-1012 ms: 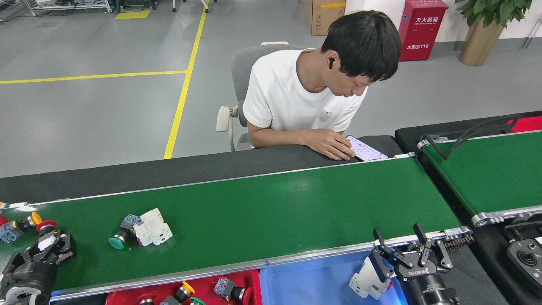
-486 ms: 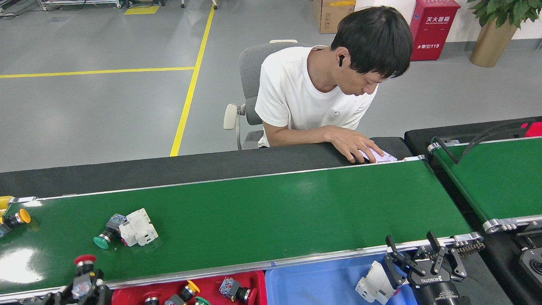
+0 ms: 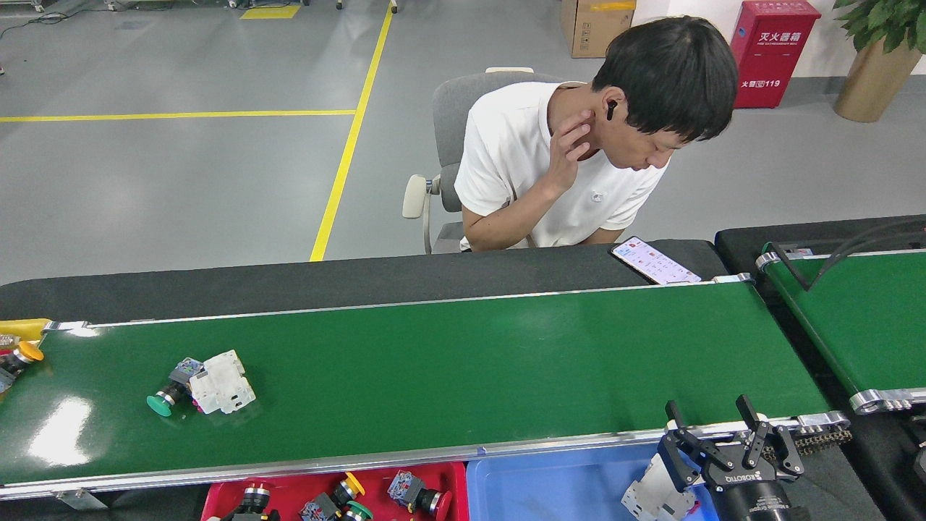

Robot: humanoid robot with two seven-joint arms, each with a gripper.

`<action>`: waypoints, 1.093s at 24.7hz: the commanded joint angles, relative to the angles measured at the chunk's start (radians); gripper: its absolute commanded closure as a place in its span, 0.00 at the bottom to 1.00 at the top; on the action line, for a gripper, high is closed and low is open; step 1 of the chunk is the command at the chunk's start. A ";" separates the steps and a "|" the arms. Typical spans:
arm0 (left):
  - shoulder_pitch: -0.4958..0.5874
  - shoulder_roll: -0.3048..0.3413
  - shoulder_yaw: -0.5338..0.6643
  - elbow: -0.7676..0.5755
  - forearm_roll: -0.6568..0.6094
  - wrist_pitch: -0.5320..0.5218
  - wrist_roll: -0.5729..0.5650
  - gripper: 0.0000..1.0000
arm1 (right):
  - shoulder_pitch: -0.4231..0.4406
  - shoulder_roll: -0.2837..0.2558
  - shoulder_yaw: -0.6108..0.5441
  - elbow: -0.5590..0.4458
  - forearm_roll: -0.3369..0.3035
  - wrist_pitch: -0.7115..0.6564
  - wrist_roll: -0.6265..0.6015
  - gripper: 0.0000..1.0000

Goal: Pick switch part from conveyor to tray

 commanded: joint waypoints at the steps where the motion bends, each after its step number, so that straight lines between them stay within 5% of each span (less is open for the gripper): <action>1: 0.001 0.008 0.006 -0.014 -0.001 -0.014 0.010 0.00 | -0.004 0.003 -0.004 -0.009 -0.003 0.001 -0.005 0.00; 12: -0.059 -0.137 0.327 -0.006 0.221 0.000 -0.139 0.00 | -0.001 0.001 -0.019 -0.009 -0.003 0.001 -0.005 0.00; 19: -0.162 -0.120 0.356 0.057 0.194 0.066 -0.144 0.00 | -0.001 0.001 -0.049 -0.007 -0.004 0.001 -0.002 0.00; 27: -0.450 -0.050 0.353 0.379 0.047 0.143 -0.145 0.00 | -0.001 0.001 -0.075 0.016 -0.004 -0.001 -0.003 0.00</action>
